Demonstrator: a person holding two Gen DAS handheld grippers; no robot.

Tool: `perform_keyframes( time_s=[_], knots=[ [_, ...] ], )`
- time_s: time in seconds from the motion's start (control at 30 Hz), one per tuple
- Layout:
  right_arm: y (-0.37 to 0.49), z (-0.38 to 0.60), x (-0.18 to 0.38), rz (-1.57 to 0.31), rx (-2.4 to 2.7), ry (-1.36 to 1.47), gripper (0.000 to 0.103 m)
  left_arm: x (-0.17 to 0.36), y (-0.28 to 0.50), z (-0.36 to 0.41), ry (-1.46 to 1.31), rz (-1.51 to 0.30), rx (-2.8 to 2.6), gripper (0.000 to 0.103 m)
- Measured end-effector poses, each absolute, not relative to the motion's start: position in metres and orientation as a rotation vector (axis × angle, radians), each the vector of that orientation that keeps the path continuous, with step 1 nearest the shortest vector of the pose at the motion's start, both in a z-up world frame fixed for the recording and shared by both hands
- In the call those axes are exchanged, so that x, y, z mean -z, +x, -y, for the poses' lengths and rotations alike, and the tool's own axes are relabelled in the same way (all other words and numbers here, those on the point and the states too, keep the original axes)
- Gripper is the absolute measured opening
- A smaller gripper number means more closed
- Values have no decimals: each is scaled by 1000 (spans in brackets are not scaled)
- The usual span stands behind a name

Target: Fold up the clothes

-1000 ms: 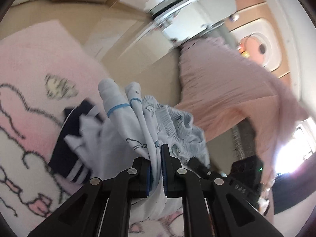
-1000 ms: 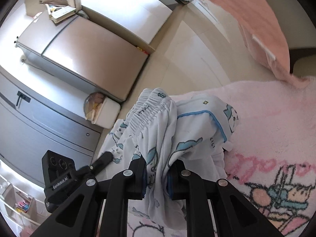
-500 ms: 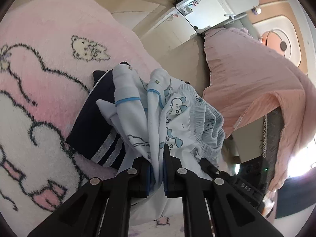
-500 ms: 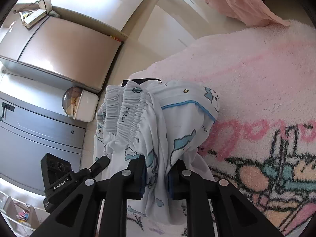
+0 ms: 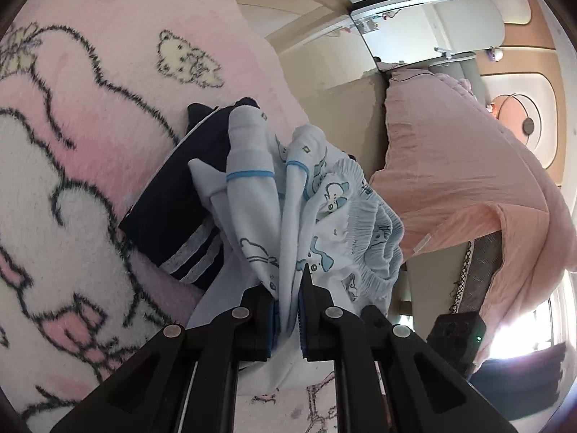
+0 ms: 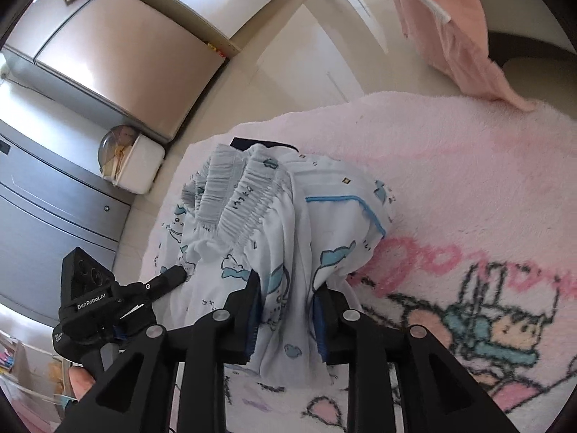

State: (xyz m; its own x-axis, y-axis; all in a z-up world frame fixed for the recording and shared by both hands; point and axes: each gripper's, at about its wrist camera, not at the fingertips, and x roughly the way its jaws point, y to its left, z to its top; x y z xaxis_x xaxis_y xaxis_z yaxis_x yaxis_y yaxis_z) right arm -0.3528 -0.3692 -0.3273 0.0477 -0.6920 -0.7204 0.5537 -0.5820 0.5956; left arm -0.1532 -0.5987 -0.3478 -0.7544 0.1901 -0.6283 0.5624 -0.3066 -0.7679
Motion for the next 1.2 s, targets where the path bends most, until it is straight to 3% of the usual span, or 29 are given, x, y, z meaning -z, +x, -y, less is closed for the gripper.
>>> perform_keyframes(
  time_s=[0.07,0.17,0.2,0.27,0.3,0.53,0.87,1.1,1.2],
  knots=[
    [-352,365,322,147,1715,1382,37,342,-153,595,971,-1624,2164,9],
    [-351,358,311,106,1767,1335,74,326,-155,586,1016,-1447,2204,14],
    [-350,355,305,92,1789,1303,77,319,-155,580,1040,-1342,2218,23],
    [-348,350,295,79,1814,1255,78,309,-151,571,1039,-1224,2248,63],
    [-347,347,290,71,1822,1243,80,304,-148,566,1037,-1165,2261,101],
    [-328,331,261,-13,1877,1167,83,281,-131,541,925,-1110,2330,103],
    [-279,316,244,-254,1908,1081,83,248,-120,502,943,-880,2363,103],
    [-243,309,234,-444,2003,1022,83,236,-106,465,1026,-625,2341,103],
    [-226,309,228,-506,2024,992,83,233,-96,455,1022,-622,2351,103]
  ],
)
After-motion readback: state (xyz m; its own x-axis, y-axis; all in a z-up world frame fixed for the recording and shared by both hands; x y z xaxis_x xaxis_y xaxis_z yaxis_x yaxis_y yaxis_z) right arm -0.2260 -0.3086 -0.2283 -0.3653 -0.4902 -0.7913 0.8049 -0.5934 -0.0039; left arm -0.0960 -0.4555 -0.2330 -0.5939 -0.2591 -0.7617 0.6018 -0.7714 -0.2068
